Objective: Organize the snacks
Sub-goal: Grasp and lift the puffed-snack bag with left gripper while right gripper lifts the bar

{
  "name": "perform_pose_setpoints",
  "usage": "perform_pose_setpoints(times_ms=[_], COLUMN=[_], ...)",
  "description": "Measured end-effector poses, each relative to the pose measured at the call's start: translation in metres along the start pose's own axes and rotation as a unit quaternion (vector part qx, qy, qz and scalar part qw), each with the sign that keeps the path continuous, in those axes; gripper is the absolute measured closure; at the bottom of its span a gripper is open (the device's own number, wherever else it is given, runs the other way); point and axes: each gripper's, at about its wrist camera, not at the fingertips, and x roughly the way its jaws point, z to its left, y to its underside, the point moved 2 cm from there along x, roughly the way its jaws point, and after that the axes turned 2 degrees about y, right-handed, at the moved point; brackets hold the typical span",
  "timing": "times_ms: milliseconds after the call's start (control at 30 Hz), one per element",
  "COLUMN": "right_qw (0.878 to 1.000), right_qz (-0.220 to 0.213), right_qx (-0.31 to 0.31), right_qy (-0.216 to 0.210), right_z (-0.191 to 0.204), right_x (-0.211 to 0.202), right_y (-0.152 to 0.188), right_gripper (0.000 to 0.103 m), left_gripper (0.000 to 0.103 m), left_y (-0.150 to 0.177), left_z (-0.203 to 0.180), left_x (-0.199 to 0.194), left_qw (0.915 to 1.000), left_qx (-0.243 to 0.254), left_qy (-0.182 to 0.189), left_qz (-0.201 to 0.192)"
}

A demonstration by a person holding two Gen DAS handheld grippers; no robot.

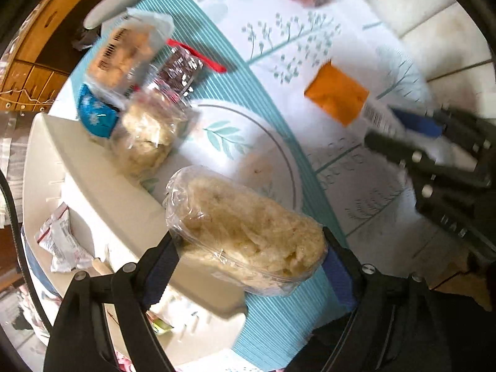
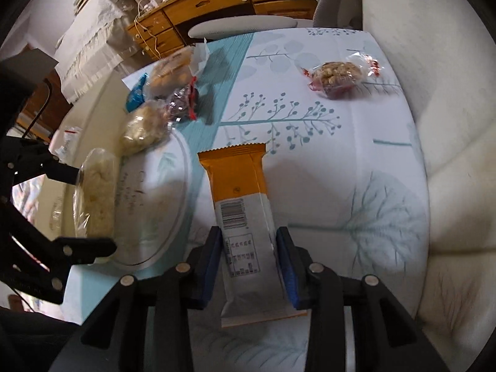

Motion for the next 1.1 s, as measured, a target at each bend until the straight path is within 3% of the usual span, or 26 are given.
perform_pose_setpoints(times_ms=[333,567,800,1100], right_qw=[0.998,0.995,0.992,0.989], right_qz=[-0.046,-0.083,-0.115,-0.127], right_qx=[0.027,0.014,-0.01,-0.037], right_qy=[-0.038,-0.05,-0.053,-0.066], right_z=[0.018,0.038,0.068,0.13], right_x=[-0.054,-0.092,-0.116,-0.125], right_y=[0.008,0.003,-0.002,0.001], right_gripper=[0.067,0.067,0.067,0.067], left_gripper=[0.019,0.019,0.019,0.019], left_y=[0.024,0.058,0.099,0.159], left_z=[0.004,0.011,0.05,0.104], left_x=[-0.067,-0.104,-0.13,-0.143], left_qw=[0.9951,0.985,0.9644,0.9361], left_qx=[-0.049,-0.1,-0.181,-0.246], left_qy=[0.027,0.04,0.05,0.054], left_qz=[-0.081,-0.135,-0.186,-0.245])
